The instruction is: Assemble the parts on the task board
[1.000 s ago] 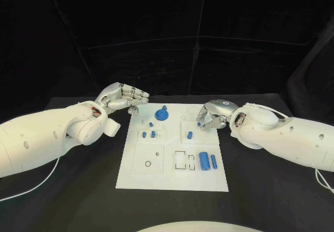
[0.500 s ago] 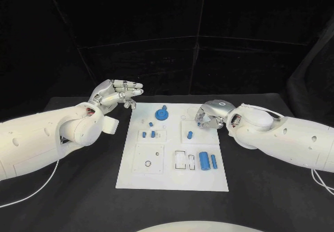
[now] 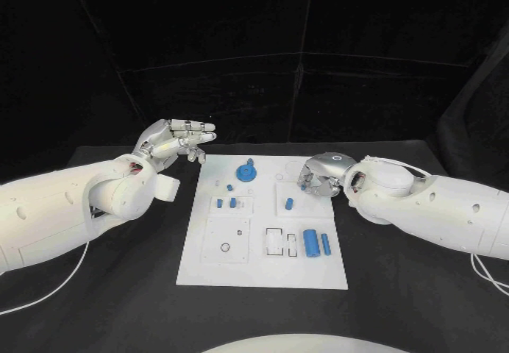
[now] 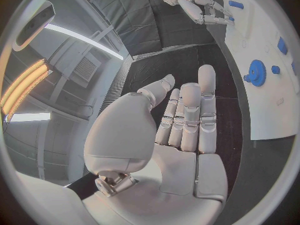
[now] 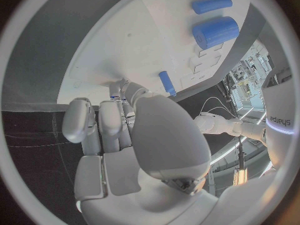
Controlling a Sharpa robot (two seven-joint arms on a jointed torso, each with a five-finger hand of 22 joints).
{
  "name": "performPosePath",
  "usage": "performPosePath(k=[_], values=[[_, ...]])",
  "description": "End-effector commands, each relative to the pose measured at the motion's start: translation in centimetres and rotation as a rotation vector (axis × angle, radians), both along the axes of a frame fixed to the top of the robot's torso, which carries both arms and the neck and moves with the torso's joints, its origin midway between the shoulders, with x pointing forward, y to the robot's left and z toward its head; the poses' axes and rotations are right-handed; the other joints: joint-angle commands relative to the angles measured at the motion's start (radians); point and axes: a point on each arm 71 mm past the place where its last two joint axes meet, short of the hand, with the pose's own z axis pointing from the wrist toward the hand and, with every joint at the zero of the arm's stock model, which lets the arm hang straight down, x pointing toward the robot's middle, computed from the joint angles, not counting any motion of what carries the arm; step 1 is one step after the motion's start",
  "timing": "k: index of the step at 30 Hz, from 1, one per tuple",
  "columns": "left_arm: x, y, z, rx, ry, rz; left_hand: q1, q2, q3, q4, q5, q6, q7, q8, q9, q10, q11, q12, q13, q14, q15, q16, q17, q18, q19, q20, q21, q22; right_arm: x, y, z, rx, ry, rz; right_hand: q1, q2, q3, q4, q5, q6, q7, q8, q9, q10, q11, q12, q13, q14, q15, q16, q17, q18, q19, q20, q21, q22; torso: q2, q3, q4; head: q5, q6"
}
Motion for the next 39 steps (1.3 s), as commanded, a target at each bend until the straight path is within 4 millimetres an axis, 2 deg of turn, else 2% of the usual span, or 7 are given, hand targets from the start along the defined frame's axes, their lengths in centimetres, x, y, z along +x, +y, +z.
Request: performPosePath(k=[1,9,14,18,26,32,39], values=[[0.0,0.1,0.1,-0.015,0.0,-0.001,-0.007,0.007,-0.009,0.002,0.003,-0.002,0.005,-0.001,-0.001,-0.007,0.002,0.005,-0.001,-0.007,0.004,-0.003,-0.003,0.012,-0.008,0.0,-0.007,-0.002,-0.1,0.0,-0.4,-0.026,0.046,0.004,-0.032,-0.014,0.05,-0.01,-0.006,0.01,0.001,0.002,0.002,0.012,0.0,-0.007,0.0,0.02,-0.001,0.01,0.008,0.005,0.013,-0.002,0.01,0.01,-0.001,-0.0003,0.0007,-0.001,-0.003],[0.1,0.3,0.1,-0.011,0.001,0.007,-0.009,0.007,-0.016,0.003,0.003,-0.007,0.006,-0.003,-0.002,-0.014,0.003,0.007,-0.002,-0.009,0.005,-0.002,-0.007,0.012,-0.008,0.001,-0.009,-0.004,-0.1,0.2,-0.4,-0.026,0.053,0.003,-0.078,-0.046,0.098,-0.024,-0.006,0.002,0.006,-0.001,0.001,0.009,0.004,-0.016,0.001,0.021,0.003,0.018,0.013,0.004,0.016,0.001,0.014,0.016,-0.001,-0.0006,0.0008,-0.001,-0.004],[0.1,0.4,0.1,-0.009,0.002,0.011,-0.009,0.007,-0.019,0.004,0.003,-0.01,0.007,-0.005,-0.002,-0.017,0.003,0.008,-0.002,-0.011,0.006,-0.002,-0.01,0.012,-0.008,0.002,-0.01,-0.005,-0.1,0.3,-0.4,-0.02,0.048,0.002,-0.089,-0.049,0.105,-0.025,-0.006,0.003,0.006,0.0,0.002,0.01,0.004,-0.016,0.001,0.021,0.004,0.021,0.016,0.003,0.018,0.001,0.016,0.02,-0.001,-0.0005,0.0007,-0.001,-0.005],[0.1,0.5,0.1,-0.008,0.002,0.014,-0.009,0.007,-0.02,0.004,0.003,-0.011,0.007,-0.005,-0.002,-0.018,0.003,0.008,-0.002,-0.012,0.006,-0.003,-0.012,0.012,-0.008,0.002,-0.011,-0.005,0.0,0.4,-0.3,-0.014,0.043,-0.003,-0.097,-0.041,0.122,-0.028,-0.007,0.017,0.001,0.007,0.005,0.025,-0.001,-0.01,0.003,0.024,0.001,0.03,0.026,0.0,0.027,0.001,0.025,0.032,0.0,-0.0004,0.0005,-0.001,-0.007],[0.1,0.6,0.0,-0.004,0.004,0.021,-0.004,0.01,-0.02,0.002,0.003,-0.012,0.007,-0.006,-0.002,-0.021,0.003,0.01,-0.002,-0.013,0.006,-0.003,-0.014,0.012,-0.008,0.002,-0.012,-0.006,0.1,0.4,0.1,0.024,-0.013,-0.031,-0.108,-0.009,0.16,-0.043,-0.021,0.055,-0.011,0.021,0.011,0.062,-0.014,0.004,0.006,0.028,-0.01,0.04,0.031,-0.008,0.052,-0.009,0.05,0.07,-0.001,-0.0002,0.001,0.0,-0.006],[0.2,0.7,0.0,-0.002,0.006,0.023,0.006,0.015,-0.019,-0.002,0.003,-0.012,0.007,-0.006,-0.002,-0.023,0.003,0.014,-0.002,-0.015,0.006,-0.002,-0.017,0.012,-0.008,0.002,-0.013,-0.007,0.1,0.4,0.3,0.03,-0.033,-0.043,-0.111,-0.003,0.17,-0.051,-0.022,0.063,-0.013,0.023,0.013,0.071,-0.018,0.006,0.006,0.029,-0.012,0.044,0.033,-0.01,0.06,-0.011,0.059,0.082,-0.002,-0.0005,0.0007,0.0,-0.007],[0.1,0.8,0.0,-0.001,0.01,0.024,0.015,0.019,-0.017,-0.008,0.003,-0.012,0.008,-0.006,-0.001,-0.026,0.004,0.018,-0.002,-0.017,0.005,-0.001,-0.021,0.013,-0.007,0.001,-0.014,-0.008,-0.3,0.3,0.8,0.052,-0.061,-0.038,-0.11,-0.006,0.176,-0.061,-0.022,0.063,-0.013,0.021,0.012,0.072,-0.018,0.005,0.006,0.029,-0.013,0.044,0.032,-0.012,0.063,-0.013,0.062,0.087,-0.002,-0.0008,-0.0005,0.0,-0.008]])
